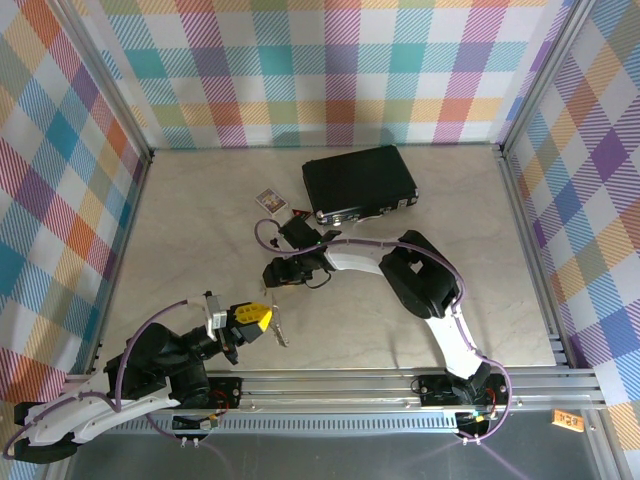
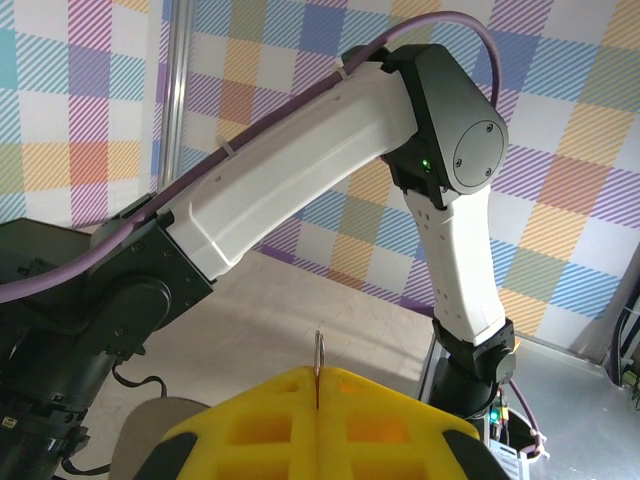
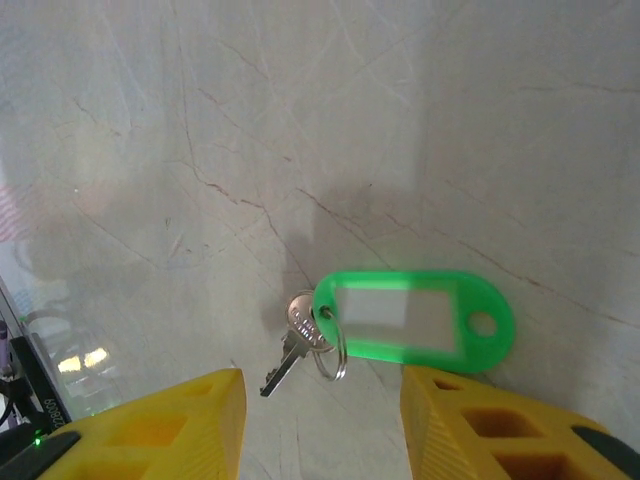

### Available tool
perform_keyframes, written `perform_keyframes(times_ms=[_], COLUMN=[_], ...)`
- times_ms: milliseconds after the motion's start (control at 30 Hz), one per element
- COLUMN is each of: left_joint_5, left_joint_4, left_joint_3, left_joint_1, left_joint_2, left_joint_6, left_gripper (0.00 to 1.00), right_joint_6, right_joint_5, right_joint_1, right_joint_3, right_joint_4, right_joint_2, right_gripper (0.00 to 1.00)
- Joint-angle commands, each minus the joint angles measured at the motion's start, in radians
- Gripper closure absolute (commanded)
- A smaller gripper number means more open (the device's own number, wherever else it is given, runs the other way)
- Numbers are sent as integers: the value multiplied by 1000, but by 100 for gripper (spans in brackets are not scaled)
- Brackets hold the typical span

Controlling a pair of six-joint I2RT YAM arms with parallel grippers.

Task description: Put the keys on the keyring

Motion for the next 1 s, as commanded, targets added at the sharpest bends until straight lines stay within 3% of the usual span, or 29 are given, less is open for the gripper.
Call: perform_keyframes(times_ms=[0,500,967], left_joint_5=[10,13,25], left_joint_4=[56,50,51], left_joint_3=[-5,-8,-11], left_joint_1=[-6,-7,-7], left_joint_2=[-21,-35,-35], left_joint_6=[-5,-9,-12], left_gripper=[100,100,100], right_joint_6=[10,6,-14], right_joint_5=[-9,-6,29], right_joint_1=[10,24,37], right_joint_3=[36,81,108], right_joint_4=[1,-22,-55], right_joint_2=[19,52,76], right_gripper=[57,67,68])
